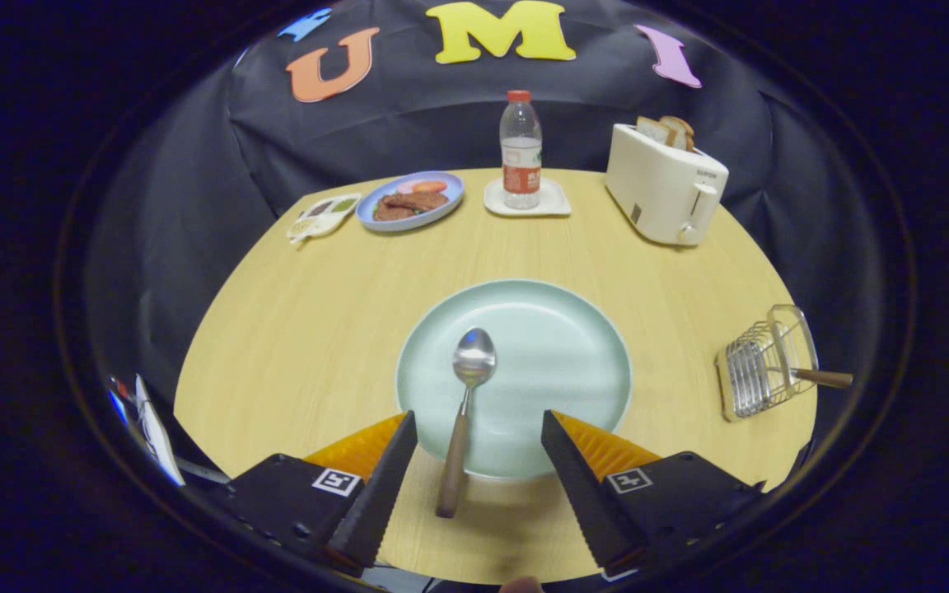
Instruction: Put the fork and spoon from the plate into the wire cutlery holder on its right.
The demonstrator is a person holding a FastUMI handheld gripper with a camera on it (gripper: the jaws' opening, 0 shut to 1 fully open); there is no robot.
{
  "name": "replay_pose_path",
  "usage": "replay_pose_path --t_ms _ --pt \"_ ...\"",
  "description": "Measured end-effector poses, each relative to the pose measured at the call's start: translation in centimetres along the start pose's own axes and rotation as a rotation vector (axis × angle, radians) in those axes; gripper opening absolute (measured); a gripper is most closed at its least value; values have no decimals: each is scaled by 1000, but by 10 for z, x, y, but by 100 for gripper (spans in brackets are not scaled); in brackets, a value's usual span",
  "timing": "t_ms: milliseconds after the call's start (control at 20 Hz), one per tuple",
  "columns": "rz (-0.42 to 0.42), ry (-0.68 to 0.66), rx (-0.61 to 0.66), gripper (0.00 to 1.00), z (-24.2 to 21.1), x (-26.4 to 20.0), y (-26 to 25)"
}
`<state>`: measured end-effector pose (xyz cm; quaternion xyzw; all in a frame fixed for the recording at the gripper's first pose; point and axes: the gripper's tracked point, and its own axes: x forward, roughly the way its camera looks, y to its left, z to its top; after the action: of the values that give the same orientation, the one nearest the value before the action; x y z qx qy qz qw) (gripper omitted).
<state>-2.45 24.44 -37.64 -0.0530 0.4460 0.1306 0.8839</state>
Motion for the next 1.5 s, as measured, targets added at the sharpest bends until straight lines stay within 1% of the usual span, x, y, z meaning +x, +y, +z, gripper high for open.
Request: replay_pose_path --t_ms 50,150,200,300,400,500,550,600,700,950,1150,1350,1500 --pt "-5 24 3 87 -6 8 2" --pt "-18 54 3 68 -14 20 2" --pt "-17 67 6 61 -16 23 3" --pt "-22 85 14 59 -17 31 3" --pt "-22 116 14 32 -20 35 3" --pt "-24 126 12 32 -19 33 2" --pt "-46 131 13 19 -16 40 -1" --pt "-33 141 12 7 -18 34 0" --pt "-20 161 17 1 -19 35 -1" --pt "-4 219 30 1 -6 13 -13" --pt "10 226 35 1 22 -25 -37" --pt "-9 230 18 0 51 -71 -84" --pt "-29 220 25 0 70 -105 -129"
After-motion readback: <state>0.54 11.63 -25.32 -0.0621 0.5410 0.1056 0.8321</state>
